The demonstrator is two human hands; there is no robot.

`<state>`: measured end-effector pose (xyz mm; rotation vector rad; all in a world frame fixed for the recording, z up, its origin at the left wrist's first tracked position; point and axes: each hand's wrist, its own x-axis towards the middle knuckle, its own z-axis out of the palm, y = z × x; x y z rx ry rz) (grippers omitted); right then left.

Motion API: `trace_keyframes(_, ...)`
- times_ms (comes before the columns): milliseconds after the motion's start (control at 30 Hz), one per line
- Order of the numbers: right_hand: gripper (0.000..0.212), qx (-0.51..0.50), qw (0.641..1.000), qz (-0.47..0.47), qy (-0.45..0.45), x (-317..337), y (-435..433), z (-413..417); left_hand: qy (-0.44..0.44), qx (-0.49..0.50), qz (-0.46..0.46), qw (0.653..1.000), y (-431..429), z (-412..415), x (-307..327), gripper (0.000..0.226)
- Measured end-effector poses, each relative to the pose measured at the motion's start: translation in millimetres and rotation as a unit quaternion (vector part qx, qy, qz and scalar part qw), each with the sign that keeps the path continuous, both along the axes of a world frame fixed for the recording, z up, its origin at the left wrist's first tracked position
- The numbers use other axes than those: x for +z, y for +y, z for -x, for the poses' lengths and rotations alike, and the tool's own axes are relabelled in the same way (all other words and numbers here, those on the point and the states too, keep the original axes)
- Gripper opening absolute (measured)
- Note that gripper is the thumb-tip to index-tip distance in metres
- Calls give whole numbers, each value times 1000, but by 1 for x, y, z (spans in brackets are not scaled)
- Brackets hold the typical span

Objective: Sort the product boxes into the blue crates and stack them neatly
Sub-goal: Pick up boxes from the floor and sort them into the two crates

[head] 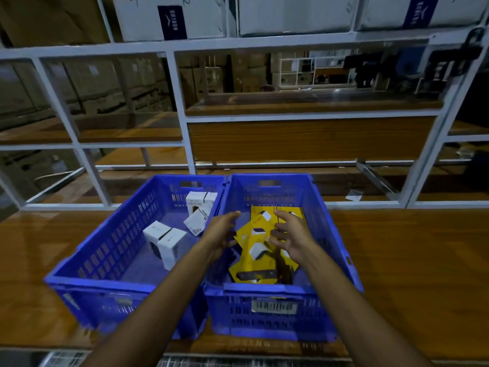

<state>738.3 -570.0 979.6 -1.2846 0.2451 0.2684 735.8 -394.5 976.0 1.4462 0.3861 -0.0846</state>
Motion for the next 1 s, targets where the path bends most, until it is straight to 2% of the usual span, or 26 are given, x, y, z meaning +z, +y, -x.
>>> trace_keyframes(167, 36, 22, 999, -44, 3, -7, -5, -4, 1, 11, -22, 1000, -4, 8, -3, 34)
trace_keyframes(333, 25, 71, 996, -47, 6, -11, 1, 3, -13, 36, -15, 999, -5, 21, -7, 17)
trace_keyframes(467, 16, 113, 992, -54, 7, -12, 12, 7, -22, 71, 8, 997, 0, 36, -5, 18)
trace_keyframes(667, 16, 185, 979, -74, 33, -13, 38, 19, -32, 158, 57, 985, 10, 68, 0, 9)
trace_keyframes(1000, 20, 286, 949, -109, 72, -13, 102, 91, -48, 268, 45, 961, 59, 176, -13, 44)
